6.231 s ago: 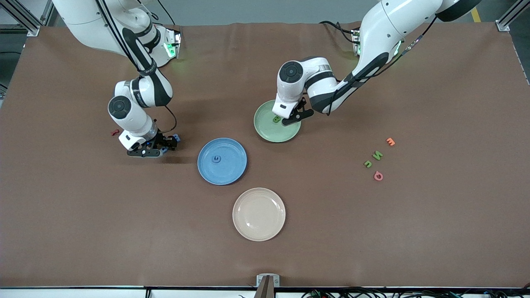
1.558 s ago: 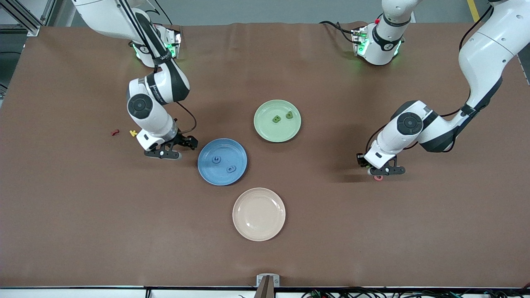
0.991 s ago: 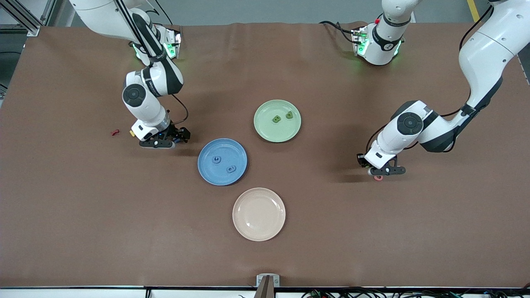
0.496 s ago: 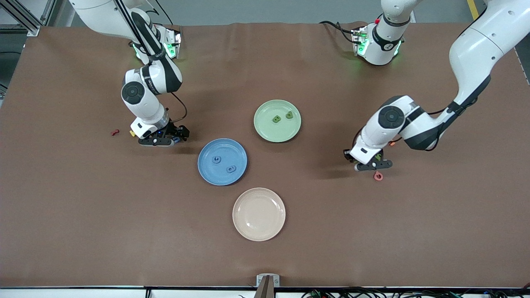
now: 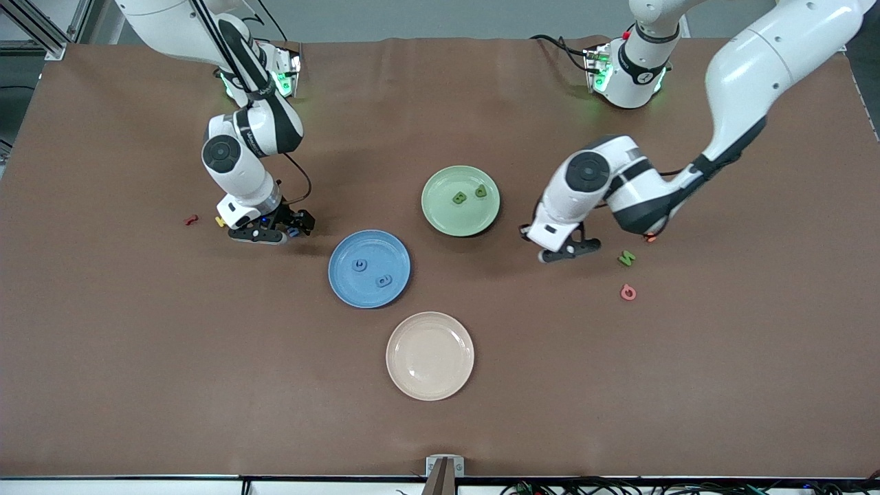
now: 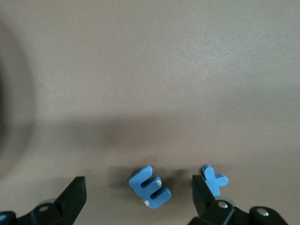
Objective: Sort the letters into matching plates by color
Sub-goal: 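Place the green U on the green plate while the right gripper grasps the blue E, then place the blue E on the blue plate while the left gripper returns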
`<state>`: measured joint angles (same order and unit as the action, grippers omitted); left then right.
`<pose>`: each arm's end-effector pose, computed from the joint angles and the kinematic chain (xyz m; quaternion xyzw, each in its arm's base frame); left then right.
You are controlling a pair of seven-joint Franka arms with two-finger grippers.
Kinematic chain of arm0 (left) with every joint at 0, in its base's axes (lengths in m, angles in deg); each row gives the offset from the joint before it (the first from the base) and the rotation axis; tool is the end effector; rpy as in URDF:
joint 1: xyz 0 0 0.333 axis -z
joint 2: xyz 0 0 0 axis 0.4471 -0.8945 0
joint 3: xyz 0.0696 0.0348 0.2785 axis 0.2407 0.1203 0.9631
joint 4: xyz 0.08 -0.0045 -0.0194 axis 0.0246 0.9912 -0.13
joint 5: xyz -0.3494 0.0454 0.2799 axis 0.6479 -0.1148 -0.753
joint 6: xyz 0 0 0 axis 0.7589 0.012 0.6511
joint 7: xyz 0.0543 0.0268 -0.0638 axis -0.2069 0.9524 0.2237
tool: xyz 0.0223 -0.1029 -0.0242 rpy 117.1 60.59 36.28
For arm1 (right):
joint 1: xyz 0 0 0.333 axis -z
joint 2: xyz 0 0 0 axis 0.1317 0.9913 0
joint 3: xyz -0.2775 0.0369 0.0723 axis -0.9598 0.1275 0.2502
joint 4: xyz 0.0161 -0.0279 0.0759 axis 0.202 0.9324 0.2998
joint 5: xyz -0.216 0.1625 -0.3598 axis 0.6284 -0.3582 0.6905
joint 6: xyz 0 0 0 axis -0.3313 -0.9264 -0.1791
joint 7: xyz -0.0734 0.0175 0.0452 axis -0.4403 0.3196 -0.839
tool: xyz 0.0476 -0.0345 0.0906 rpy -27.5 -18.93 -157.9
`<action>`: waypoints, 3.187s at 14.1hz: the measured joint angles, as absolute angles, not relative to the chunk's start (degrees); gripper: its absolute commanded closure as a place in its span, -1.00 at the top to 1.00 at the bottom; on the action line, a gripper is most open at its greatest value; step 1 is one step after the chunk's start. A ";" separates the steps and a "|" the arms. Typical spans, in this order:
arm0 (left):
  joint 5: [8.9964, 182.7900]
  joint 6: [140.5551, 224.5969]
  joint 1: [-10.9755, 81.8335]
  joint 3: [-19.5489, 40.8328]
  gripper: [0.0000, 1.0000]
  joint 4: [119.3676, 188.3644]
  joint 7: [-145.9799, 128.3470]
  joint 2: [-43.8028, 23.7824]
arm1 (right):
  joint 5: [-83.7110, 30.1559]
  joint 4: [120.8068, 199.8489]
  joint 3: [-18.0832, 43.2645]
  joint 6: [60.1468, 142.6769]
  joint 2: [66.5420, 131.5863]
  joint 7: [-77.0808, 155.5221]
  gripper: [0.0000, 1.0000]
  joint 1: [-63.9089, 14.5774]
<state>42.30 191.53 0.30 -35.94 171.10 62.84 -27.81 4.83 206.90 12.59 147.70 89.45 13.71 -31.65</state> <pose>0.4817 -0.3791 0.1932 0.9903 0.1331 -0.0387 0.0108 0.4536 0.1441 0.1055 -0.9981 0.0582 -0.0191 0.0113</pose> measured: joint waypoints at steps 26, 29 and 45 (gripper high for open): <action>49.12 192.20 38.75 -19.98 -0.54 159.03 88.30 -28.11 | 4.83 207.78 12.90 149.16 90.67 13.46 -1.00 -32.21; 49.12 192.84 38.79 -19.98 0.02 158.94 88.30 -28.11 | 4.83 207.76 12.92 149.16 90.63 13.45 -1.00 -32.22; 49.83 192.56 27.62 -22.12 0.99 160.56 79.22 -27.22 | 4.83 185.81 13.65 129.34 93.50 -6.90 -1.00 -43.37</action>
